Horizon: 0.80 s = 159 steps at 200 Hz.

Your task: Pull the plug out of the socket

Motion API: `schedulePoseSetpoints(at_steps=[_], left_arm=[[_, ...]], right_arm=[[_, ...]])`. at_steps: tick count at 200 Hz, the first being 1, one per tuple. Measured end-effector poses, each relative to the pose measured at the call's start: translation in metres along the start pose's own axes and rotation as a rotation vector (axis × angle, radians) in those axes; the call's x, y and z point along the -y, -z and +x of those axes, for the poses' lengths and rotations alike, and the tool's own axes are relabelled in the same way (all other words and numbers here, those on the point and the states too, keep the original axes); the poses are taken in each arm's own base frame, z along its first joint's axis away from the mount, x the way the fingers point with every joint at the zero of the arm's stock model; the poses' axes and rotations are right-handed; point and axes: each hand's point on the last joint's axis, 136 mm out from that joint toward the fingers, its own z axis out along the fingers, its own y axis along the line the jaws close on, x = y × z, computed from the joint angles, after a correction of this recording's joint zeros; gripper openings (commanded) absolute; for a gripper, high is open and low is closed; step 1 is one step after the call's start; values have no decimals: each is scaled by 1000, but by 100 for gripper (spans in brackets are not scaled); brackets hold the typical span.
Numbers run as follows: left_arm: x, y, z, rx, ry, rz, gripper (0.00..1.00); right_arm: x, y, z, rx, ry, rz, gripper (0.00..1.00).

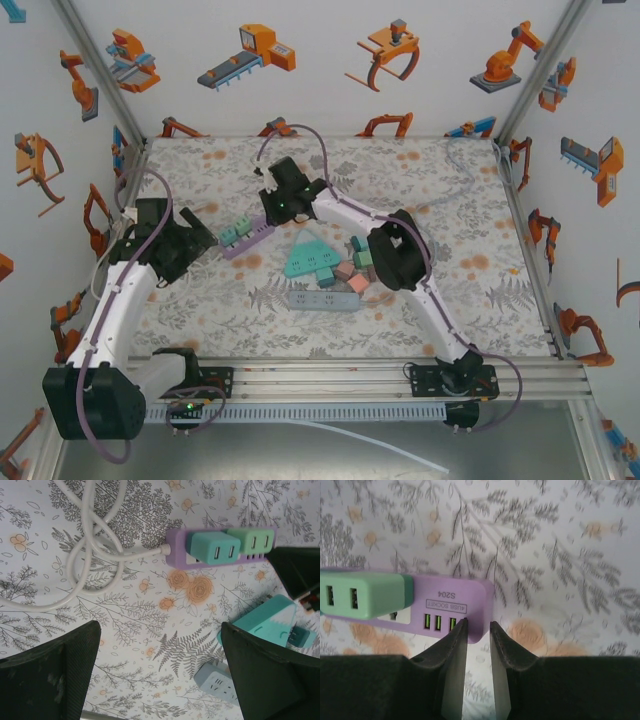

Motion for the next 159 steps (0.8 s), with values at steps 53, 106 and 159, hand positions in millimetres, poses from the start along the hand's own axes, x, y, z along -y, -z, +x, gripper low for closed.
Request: schedulePoseSetpoints(at_steps=[53, 106, 159], left_arm=[[3, -16, 9, -68, -8, -3, 100], [20, -34, 22, -162, -54, 72, 99], [25, -37, 20, -153, -77, 92, 99]], right_arm=[[-4, 32, 41, -67, -24, 15, 30], [-7, 61, 46, -76, 2, 26, 46], [-39, 132, -14, 180, 320, -37, 50]])
